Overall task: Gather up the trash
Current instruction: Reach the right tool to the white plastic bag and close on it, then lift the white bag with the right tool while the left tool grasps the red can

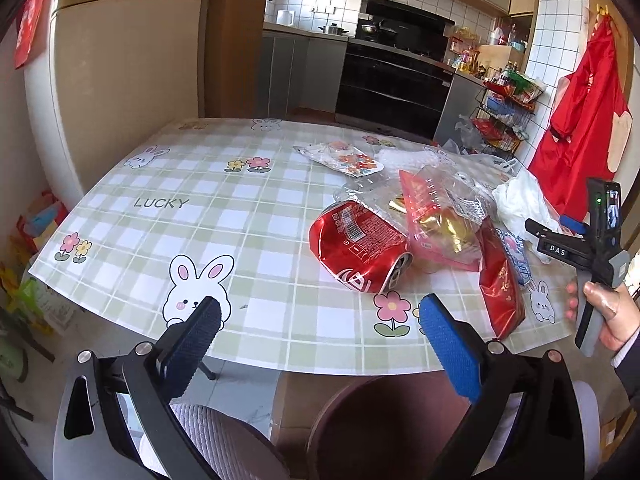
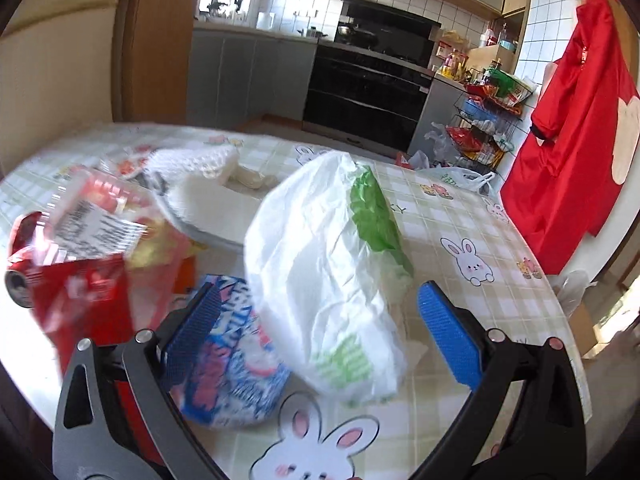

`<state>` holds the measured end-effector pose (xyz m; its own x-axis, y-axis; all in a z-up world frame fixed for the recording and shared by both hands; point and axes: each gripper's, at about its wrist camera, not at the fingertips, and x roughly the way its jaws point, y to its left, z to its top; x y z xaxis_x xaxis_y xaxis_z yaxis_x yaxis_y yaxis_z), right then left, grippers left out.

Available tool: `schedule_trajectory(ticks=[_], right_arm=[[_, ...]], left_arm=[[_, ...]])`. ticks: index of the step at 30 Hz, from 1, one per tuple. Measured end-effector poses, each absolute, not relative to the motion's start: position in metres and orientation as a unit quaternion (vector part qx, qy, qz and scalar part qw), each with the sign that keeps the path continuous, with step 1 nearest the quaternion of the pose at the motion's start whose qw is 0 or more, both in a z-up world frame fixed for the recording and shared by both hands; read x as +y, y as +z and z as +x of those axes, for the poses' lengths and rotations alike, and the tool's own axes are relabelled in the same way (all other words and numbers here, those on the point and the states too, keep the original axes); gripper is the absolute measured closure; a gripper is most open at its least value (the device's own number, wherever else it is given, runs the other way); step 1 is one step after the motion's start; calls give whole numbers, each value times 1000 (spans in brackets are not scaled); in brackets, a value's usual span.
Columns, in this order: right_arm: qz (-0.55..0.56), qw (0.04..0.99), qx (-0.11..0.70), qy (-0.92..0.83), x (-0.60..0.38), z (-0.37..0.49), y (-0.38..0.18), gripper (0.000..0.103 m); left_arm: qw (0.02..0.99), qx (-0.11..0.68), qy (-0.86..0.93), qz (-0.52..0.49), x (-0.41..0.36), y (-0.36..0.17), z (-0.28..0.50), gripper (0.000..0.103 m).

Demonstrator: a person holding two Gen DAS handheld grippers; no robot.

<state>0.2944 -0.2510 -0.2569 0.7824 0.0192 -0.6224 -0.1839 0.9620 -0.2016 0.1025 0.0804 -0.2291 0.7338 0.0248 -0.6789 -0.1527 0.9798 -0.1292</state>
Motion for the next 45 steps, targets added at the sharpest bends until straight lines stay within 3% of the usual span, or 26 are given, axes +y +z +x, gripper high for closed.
schedule_trajectory(ticks=[6,8,9,11,14,20,26,32,36,40,45], right_arm=[[-57,933,352,55,-270,314,-270,8],[-36,932,354,66,-277,312,-272,34],[-30,930,361,66,-280,312,-275,39],[-16,929,365,61,-285,309,-278,63],[-5,933,357,50,-290,299,-278,75],[-14,954,299,27,-290,269,-252,77],[66,966,248,18,-306,225,-223,77],[102,960,259,37,-295,176,-236,77],[88,954,282,55,-277,165,-251,77],[89,955,275,69,-270,161,-246,77],[77,961,254,80,-265,156,-234,77]], left_arm=[[920,373,50,-108,89,-232,110,11],[919,375,49,-111,89,-233,113,12],[919,375,48,-112,89,-234,114,13],[919,375,45,-115,89,-235,116,14],[920,372,37,-116,87,-234,117,14],[923,367,20,-112,81,-231,115,16],[923,366,16,-117,82,-230,112,17],[917,375,5,-139,82,-235,115,17],[894,397,-6,-206,87,-246,129,27],[881,399,-8,-252,84,-256,144,29],[886,400,-13,-234,76,-263,160,29]])
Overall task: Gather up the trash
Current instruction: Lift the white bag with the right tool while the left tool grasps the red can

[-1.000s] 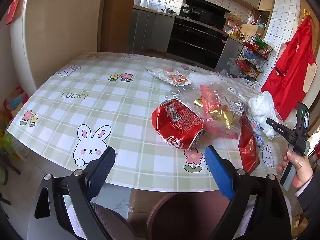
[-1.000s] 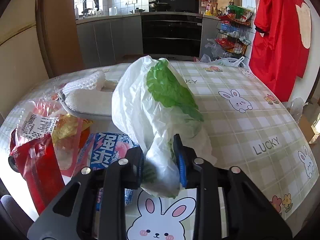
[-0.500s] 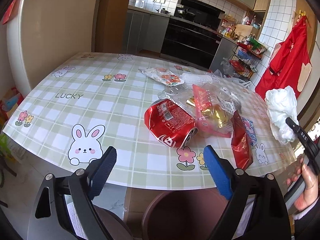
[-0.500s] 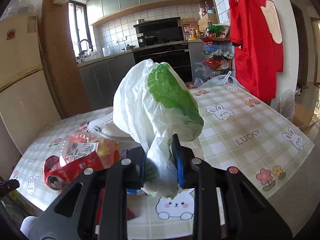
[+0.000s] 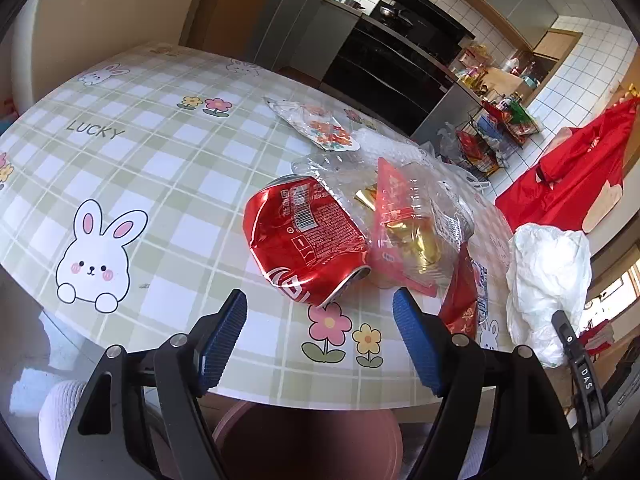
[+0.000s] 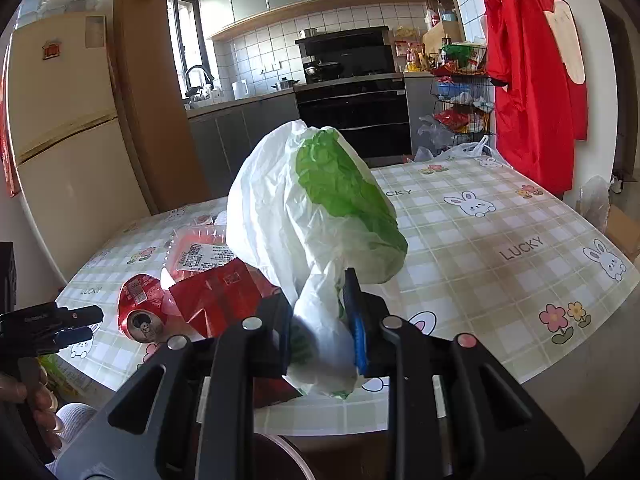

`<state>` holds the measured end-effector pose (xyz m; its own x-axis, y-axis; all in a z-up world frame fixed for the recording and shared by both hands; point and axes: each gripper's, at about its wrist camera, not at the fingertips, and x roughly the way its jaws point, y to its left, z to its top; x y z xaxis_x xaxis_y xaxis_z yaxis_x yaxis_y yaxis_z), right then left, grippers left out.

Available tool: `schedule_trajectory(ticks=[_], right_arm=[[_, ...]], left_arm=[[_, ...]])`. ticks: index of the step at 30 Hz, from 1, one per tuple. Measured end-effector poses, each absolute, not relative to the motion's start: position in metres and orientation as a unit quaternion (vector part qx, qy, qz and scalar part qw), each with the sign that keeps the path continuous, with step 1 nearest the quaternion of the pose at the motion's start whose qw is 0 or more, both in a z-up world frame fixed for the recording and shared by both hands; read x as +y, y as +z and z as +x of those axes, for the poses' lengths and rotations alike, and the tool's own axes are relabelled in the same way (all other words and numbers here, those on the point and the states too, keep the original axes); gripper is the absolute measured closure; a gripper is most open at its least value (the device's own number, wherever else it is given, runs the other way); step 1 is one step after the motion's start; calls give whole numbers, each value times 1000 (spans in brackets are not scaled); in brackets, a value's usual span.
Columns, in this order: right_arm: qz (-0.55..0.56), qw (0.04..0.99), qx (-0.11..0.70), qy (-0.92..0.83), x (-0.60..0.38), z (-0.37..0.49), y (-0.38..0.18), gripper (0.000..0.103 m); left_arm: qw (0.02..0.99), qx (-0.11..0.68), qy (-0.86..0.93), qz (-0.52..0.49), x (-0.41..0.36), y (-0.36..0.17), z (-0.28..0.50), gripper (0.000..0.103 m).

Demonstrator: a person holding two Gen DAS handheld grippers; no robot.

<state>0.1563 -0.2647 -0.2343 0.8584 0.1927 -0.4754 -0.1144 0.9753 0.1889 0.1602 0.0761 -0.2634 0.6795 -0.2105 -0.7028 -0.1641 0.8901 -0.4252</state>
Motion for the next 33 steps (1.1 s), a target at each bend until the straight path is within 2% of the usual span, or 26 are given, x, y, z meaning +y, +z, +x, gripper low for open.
schedule_trajectory(ticks=[4,5,6,8,16,19,20,21,33], right_arm=[[83,961,249,83,-267,154,-231,77],[85,961,250,84,-267,154,-231,77],[87,961,250,84,-268,154,-231,77],[88,960,251,86,-268,155,-232,77],[87,960,246,101,-263,153,-229,77],[84,960,245,105,-264,152,-228,77],[84,960,246,106,-263,152,-229,77],[85,960,247,106,-263,152,-229,77],[85,957,252,112,-259,152,-230,77]], left_arm=[[909,390,-5,-143,61,-263,171,29],[916,384,-5,-120,57,-262,172,32],[921,376,-10,-98,53,-260,174,40],[926,370,-37,-64,45,-257,182,45],[919,383,-98,8,33,-261,206,50],[913,394,-101,38,31,-269,211,64],[911,398,-101,42,32,-272,213,71],[909,402,-101,43,34,-274,214,73],[894,424,-131,63,38,-287,223,74]])
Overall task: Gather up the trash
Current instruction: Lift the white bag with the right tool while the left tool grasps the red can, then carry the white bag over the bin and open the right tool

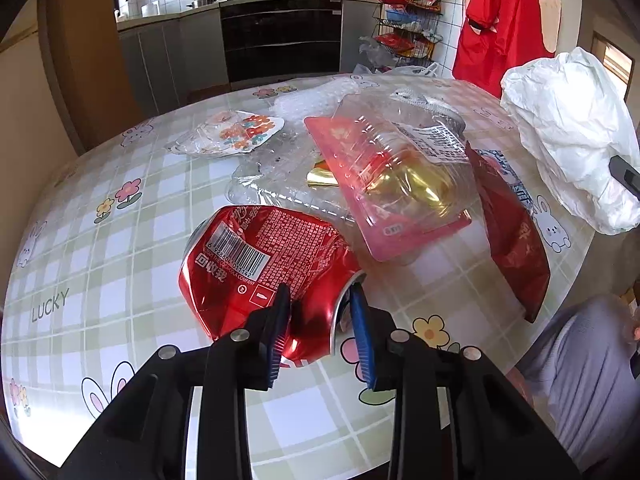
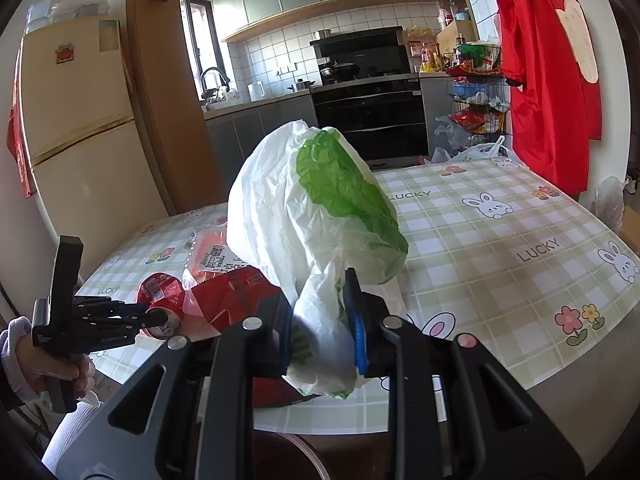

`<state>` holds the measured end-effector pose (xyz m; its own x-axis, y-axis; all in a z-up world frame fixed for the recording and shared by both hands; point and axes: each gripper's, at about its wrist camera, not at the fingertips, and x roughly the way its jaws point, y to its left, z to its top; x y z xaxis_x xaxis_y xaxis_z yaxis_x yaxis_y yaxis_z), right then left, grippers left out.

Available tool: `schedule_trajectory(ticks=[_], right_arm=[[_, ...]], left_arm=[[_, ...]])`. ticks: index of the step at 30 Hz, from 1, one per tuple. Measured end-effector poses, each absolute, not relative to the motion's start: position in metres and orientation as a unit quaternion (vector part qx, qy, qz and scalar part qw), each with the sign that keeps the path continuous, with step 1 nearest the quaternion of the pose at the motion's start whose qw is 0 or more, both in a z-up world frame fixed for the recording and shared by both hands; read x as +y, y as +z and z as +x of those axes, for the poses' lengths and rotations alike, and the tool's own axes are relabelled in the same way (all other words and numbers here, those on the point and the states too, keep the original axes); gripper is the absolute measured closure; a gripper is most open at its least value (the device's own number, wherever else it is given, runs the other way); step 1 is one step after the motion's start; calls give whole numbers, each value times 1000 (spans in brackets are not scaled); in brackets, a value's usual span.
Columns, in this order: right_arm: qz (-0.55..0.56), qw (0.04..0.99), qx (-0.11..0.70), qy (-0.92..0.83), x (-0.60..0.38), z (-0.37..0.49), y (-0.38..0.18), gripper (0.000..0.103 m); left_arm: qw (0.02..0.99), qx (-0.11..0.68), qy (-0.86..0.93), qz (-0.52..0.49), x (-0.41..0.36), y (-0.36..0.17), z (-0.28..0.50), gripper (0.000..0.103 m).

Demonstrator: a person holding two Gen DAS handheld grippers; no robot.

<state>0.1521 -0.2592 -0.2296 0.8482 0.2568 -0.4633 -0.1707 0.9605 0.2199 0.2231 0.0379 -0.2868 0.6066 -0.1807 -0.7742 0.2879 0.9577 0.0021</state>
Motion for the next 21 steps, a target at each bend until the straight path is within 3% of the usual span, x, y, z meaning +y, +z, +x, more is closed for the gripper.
schedule_trajectory(ticks=[3,11,21], right_arm=[[84,958,248,116,-258,149,-225,77],[66,959,238,137,-248,134,-213,77],[37,950,238,200,-224,91,-198,77]], left_arm=[[901,410,-136,51,40,-281,220,80],[917,372,-140,23,44,-249,196,80],[949,290,-96,-74,68,-170,124,80]])
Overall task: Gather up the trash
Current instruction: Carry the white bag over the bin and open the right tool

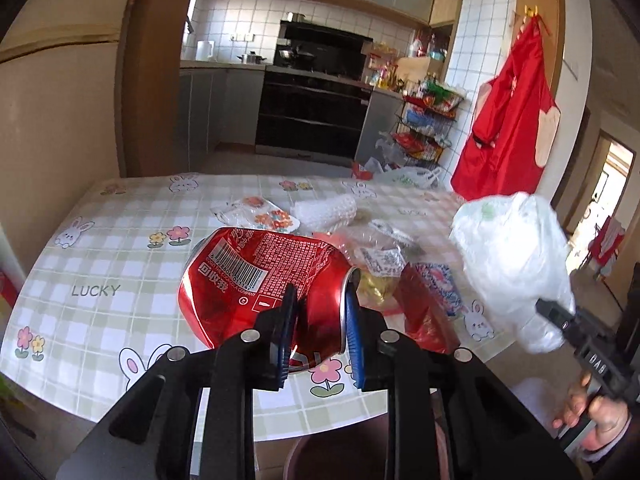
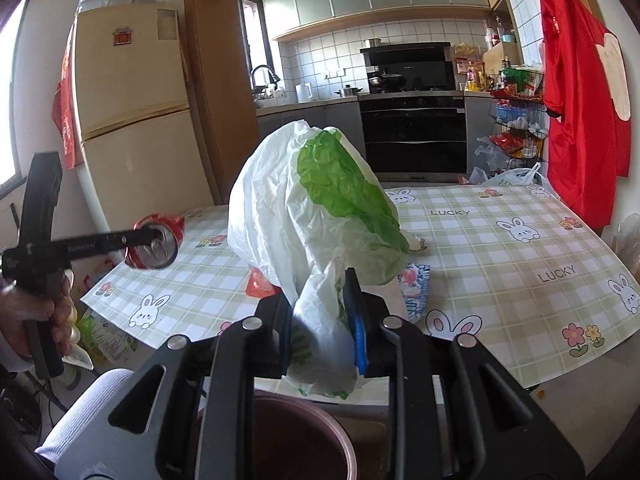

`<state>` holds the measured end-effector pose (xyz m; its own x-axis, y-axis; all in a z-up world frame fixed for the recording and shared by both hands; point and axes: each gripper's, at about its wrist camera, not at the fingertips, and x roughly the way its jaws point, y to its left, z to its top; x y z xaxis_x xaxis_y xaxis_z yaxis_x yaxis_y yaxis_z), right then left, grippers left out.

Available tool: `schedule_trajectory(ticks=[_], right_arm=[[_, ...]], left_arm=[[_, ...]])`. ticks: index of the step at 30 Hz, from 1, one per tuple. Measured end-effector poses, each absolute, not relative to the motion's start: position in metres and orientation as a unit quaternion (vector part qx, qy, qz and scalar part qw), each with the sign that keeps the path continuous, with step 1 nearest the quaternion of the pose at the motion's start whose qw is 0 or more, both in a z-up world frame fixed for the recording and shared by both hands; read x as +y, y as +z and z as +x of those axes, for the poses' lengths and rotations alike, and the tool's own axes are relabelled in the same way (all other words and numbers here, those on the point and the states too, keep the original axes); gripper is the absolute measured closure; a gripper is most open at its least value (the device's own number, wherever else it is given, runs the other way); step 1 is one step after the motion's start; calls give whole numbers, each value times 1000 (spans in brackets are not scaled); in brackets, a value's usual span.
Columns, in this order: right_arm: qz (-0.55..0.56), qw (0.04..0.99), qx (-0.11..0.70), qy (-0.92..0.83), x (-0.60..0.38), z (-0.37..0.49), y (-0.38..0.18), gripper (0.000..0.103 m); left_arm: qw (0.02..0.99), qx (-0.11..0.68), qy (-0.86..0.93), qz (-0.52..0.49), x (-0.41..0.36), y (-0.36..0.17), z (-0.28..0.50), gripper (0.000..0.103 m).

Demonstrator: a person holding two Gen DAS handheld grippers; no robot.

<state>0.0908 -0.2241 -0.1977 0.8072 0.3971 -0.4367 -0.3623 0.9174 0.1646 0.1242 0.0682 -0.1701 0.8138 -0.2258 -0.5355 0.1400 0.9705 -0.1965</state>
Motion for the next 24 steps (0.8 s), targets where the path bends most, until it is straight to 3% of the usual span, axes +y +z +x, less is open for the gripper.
schedule_trajectory(ticks=[14,24], right_arm=[[53,902,323,282,-201,42,-195,77],[33,886,353,300,-188,37,-205,75]], left_arm=[[963,232,-69,-115,75,-125,31,80],[960,225,-95,-136,74,-121,18,80]])
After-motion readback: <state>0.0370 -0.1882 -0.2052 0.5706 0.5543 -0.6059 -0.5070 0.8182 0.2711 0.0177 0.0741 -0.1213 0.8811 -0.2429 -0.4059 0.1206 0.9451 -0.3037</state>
